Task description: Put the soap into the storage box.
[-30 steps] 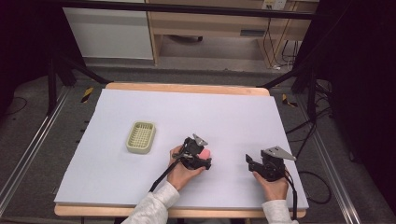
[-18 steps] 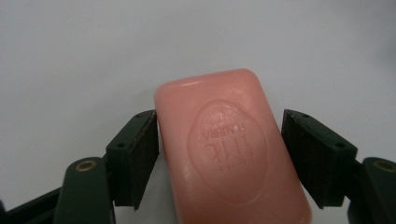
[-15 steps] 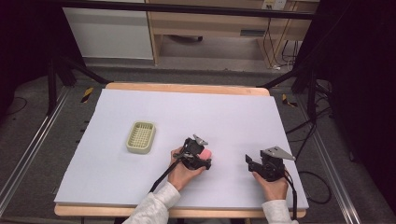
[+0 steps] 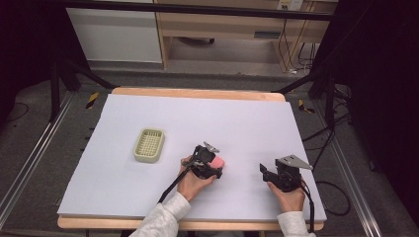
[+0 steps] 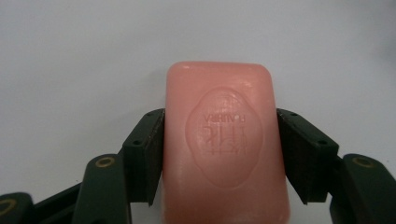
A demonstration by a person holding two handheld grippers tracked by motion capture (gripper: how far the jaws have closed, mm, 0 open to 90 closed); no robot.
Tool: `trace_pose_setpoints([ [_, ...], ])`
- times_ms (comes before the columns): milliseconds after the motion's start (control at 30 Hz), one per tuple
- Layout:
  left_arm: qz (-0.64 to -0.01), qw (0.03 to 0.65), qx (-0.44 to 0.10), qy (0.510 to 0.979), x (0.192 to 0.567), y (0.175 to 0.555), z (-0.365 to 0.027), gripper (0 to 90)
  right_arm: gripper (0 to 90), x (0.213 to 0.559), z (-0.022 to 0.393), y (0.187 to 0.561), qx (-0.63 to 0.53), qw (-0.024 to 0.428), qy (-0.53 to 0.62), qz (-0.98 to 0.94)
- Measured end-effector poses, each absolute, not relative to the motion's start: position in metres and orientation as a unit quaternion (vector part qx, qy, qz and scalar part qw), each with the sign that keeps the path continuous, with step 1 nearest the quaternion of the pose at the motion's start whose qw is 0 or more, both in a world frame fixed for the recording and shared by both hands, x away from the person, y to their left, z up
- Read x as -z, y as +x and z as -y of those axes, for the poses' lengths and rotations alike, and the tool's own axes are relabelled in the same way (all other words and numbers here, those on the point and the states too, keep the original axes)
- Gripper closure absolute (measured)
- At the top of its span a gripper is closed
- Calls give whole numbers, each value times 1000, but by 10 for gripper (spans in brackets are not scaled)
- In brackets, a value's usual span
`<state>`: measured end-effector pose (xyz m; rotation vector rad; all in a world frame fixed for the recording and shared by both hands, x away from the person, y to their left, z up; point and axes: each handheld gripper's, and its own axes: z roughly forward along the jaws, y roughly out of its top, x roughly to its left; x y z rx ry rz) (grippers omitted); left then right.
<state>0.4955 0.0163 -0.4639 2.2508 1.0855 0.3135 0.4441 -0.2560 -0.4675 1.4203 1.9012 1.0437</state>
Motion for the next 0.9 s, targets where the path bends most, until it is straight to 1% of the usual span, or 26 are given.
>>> trace_pose_setpoints([
  [300, -405, 300, -121, 855, 463, 496, -18, 369, 357, 467, 256, 444, -388, 270, 527, -706],
  [500, -403, 309, -121, 853, 458, 493, -21, 369, 357, 467, 257, 444, -390, 270, 527, -705],
  [900, -395, 323, -124, 851, 439, 486, -42, 369, 357, 467, 257, 444, -392, 272, 526, -704],
])
